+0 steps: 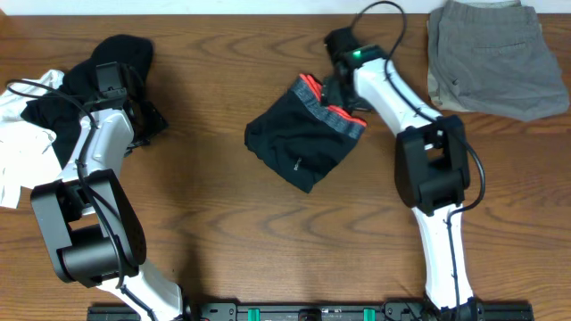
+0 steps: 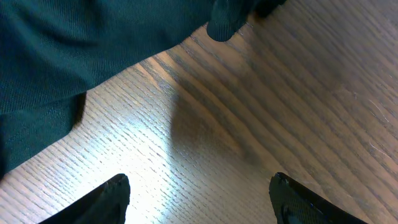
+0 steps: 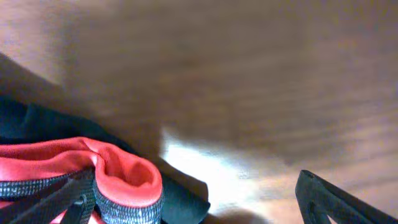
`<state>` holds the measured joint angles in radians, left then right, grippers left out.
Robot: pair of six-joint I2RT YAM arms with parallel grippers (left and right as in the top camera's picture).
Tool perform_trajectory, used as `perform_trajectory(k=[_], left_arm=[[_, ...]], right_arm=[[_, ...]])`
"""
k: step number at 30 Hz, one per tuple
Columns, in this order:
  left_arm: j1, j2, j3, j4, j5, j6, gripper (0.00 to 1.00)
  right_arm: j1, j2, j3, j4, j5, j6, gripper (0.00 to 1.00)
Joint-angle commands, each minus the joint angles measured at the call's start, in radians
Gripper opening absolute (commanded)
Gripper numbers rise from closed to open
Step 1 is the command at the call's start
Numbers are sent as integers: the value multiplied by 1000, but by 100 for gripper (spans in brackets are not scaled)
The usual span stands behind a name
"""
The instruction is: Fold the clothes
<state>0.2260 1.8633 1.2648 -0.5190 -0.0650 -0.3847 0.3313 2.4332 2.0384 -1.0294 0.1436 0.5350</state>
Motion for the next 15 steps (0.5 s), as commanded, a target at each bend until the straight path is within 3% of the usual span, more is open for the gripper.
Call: perform_trajectory(k=[1,5,10,15], left_arm=[[-3,6,-4,-4,6,16,73],[-3,6,-9,-3,6,16,73],[-3,6,-11,-3,6,16,73],[-3,6,-11,-2,5,17,73]], right_arm=[[-29,90,9,-65,-179,-182,99],[-34,81,98,-62,-380,-556,99],[-46,81,132,-9,-488,-833,99],[-51,81,132,-16,-613,-1007,99]])
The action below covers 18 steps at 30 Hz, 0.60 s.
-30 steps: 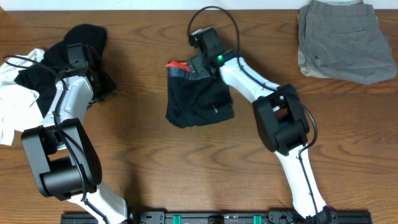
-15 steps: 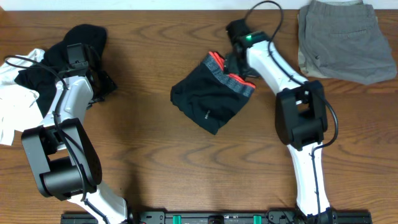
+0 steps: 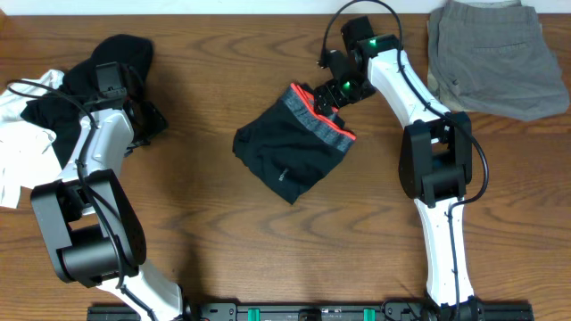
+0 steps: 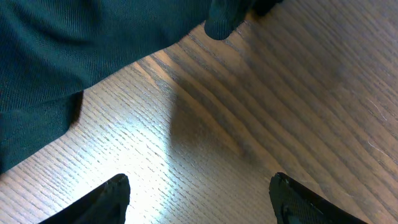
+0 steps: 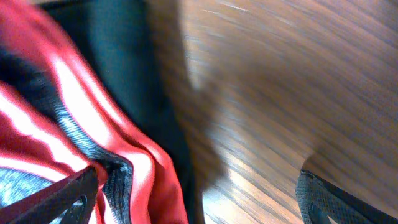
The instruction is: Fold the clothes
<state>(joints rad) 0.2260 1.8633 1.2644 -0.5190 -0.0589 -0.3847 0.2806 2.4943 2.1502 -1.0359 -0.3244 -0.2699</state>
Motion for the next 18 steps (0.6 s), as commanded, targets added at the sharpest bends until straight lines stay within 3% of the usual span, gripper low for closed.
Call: perform_trajectory(k=[1,18], left_arm=[[-3,6,-11,-2,-1,17,73],[-3,6,-11,15,-1,17,73]], right_arm=[[-1,20,20,-16,-158,-207,99],[-74,19,107,-188,-365,-280,99]])
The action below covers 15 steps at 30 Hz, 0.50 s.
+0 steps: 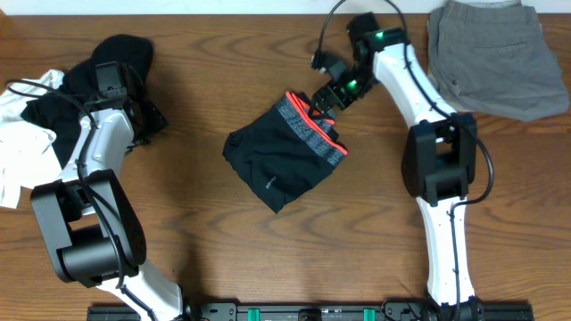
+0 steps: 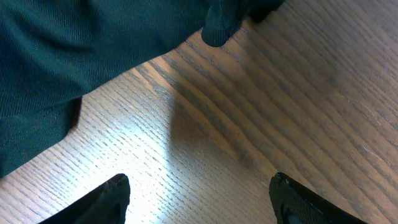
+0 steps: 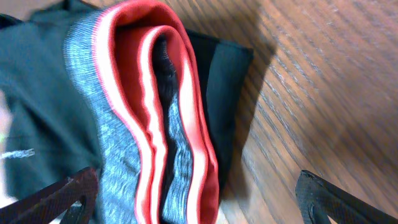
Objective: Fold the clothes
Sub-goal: 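Lift the bundle with the right gripper and carry it toward the grey shorts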
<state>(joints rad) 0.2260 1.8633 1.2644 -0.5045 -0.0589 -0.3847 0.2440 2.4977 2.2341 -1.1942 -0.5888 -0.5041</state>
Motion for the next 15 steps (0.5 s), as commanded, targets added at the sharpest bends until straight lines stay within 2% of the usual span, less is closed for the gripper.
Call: perform_trajectory(k=[1,15], left_arm=[[-3,6,-11,1,-1,17,73],[-3,6,-11,1,-1,17,73]], right_arm=[[-41,16,20,-43,-113,-54,99],[7,16,-147,29,-173,-58,99]])
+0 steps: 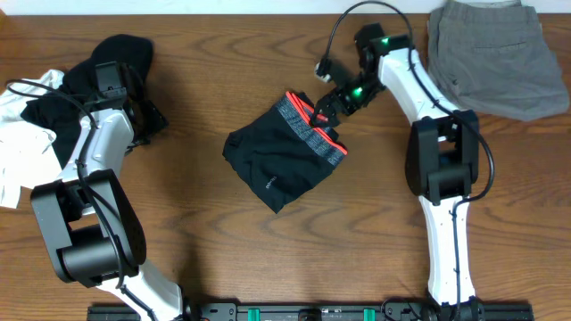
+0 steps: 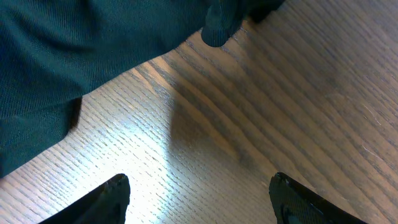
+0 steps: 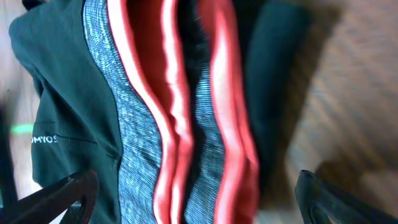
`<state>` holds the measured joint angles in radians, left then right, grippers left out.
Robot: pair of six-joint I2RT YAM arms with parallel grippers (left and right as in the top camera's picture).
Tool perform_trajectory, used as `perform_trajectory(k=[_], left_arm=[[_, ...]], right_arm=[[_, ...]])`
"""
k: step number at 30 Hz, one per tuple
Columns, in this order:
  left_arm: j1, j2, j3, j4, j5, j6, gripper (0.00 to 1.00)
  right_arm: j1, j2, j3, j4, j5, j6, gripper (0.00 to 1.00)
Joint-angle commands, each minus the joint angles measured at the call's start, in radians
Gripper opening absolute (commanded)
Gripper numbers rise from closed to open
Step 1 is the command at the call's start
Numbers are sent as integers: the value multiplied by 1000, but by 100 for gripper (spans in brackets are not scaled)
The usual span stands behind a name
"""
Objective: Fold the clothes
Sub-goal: 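Lift the bundle with the right gripper and carry it toward the grey shorts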
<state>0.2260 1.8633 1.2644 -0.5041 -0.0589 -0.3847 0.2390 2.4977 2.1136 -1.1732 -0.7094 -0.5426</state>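
Black shorts point(image 1: 277, 165) with a red and grey waistband point(image 1: 310, 134) lie in a crumpled bundle mid-table. My right gripper point(image 1: 332, 102) hangs open at the bundle's back right corner. In the right wrist view the waistband point(image 3: 180, 106) fills the space between the spread fingers point(image 3: 62, 199), and the right gripper point(image 3: 196, 202) holds nothing. My left gripper point(image 1: 147, 116) stands open beside a heap of dark clothes point(image 1: 98, 76) at the far left. In the left wrist view the left gripper point(image 2: 199, 202) is over bare wood, with dark cloth point(image 2: 74, 50) ahead.
Folded grey shorts point(image 1: 495, 53) lie at the back right corner. A white garment point(image 1: 13, 152) spills off the left edge under the dark heap. The wooden table point(image 1: 268, 259) shows bare wood along the front.
My right gripper has shifted a little forward and right, and the waistband now sits between its open fingers instead of ahead of them. The shorts and the left arm have stayed put.
The shorts first lay right of centre with my right gripper open at their waistband end. Then they lay further left and turned, then further left again, with the gripper still at the waistband. They rest there now. My left gripper has stayed open by the dark heap.
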Motion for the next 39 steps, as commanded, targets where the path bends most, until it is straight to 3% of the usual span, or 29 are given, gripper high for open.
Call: perform_trajectory(k=[1,11,15,17,19,22,23,28,36,39], left_arm=[[-3,6,-11,1,-1,17,73],[-3,6,-11,0,-1,17,73],[-3,6,-11,0,-1,16,73],[-3,6,-11,0,-1,16,73],[-3,6,-11,-3,-1,16,73],[-3,6,-11,-11,-1,16,73],[-3,6,-11,-11,-1,16,73],[-3,6,-11,-11,0,16,73],[-3,6,-11,-11,0,16,73],[-3,6,-11,-10,-1,16,73]], right_arm=[[15,16,-35,11,-56,-20,99],[97,16,-138,70,-50,-20,98],[134,16,-186,159,-26,11,84],[147,16,-207,217,11,59,73],[155,16,-224,267,43,97,56],[157,16,-230,312,54,129,19],[157,16,-230,327,55,141,1],[138,15,-182,301,51,173,1],[101,-32,90,5,52,130,1],[86,-54,207,-79,74,178,1]])
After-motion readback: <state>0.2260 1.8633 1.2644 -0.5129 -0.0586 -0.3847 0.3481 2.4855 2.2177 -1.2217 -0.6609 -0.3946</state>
